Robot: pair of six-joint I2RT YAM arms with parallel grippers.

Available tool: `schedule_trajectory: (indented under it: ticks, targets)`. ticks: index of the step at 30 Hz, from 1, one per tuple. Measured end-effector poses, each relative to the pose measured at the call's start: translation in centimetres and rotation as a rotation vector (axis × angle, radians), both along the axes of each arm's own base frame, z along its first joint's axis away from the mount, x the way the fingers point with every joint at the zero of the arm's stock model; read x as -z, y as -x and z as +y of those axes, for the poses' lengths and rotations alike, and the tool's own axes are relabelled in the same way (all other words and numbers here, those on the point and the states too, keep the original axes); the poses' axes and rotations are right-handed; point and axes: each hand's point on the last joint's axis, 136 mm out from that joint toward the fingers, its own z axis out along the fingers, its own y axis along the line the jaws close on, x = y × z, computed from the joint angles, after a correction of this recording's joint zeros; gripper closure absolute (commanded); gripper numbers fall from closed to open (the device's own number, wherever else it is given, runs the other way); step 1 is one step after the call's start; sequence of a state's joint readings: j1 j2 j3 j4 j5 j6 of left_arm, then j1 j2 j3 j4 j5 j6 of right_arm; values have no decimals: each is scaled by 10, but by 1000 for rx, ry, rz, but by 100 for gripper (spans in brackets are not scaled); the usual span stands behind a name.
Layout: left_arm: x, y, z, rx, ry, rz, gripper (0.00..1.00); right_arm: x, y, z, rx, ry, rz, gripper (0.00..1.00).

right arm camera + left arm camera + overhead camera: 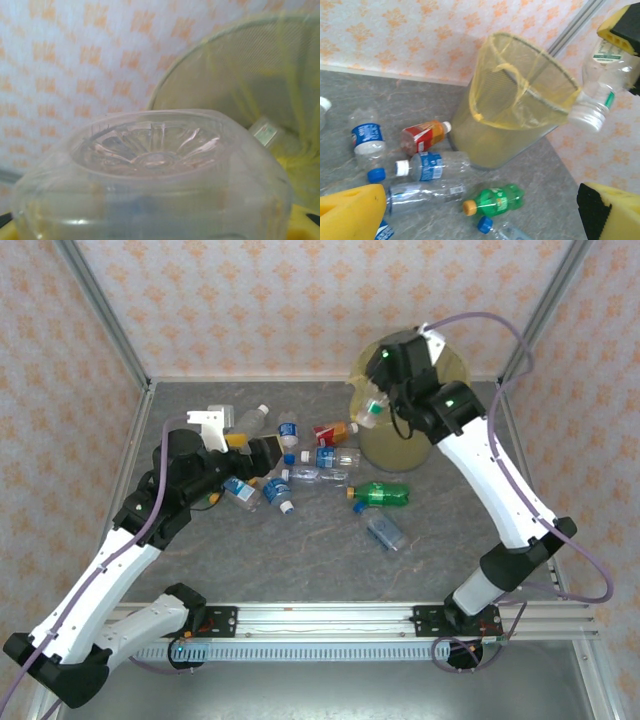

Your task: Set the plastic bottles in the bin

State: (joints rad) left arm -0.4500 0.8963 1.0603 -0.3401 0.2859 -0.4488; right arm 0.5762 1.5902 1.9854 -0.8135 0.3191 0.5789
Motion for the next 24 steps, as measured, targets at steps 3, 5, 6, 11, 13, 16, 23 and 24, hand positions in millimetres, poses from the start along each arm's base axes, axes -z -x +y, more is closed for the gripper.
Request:
schedule_trajectory:
  ticks: [3,5,6,11,13,16,23,24]
  targets:
    - [-8,2,-7,34,38,-6,1,-11,-15,-26,62,1,-28,44]
    - [-15,2,-13,65,56,-8,1,-11,-24,-41,99,8,-33,44]
    - [-22,2,-18,86,68,-15,1,-9,-29,-49,118,13,-31,44]
    - [-42,6,-34,165,125,-47,1,4,-50,-78,191,36,-11,43]
    - [-44,7,-36,181,136,-47,1,13,-59,-85,208,51,5,42]
    - [-44,9,-38,187,142,-41,1,27,-70,-92,225,74,36,41]
    - [-49,6,-35,164,139,-45,1,57,-89,-99,239,110,96,32]
    - [-50,6,-33,156,139,-48,1,59,-90,-99,237,115,100,27]
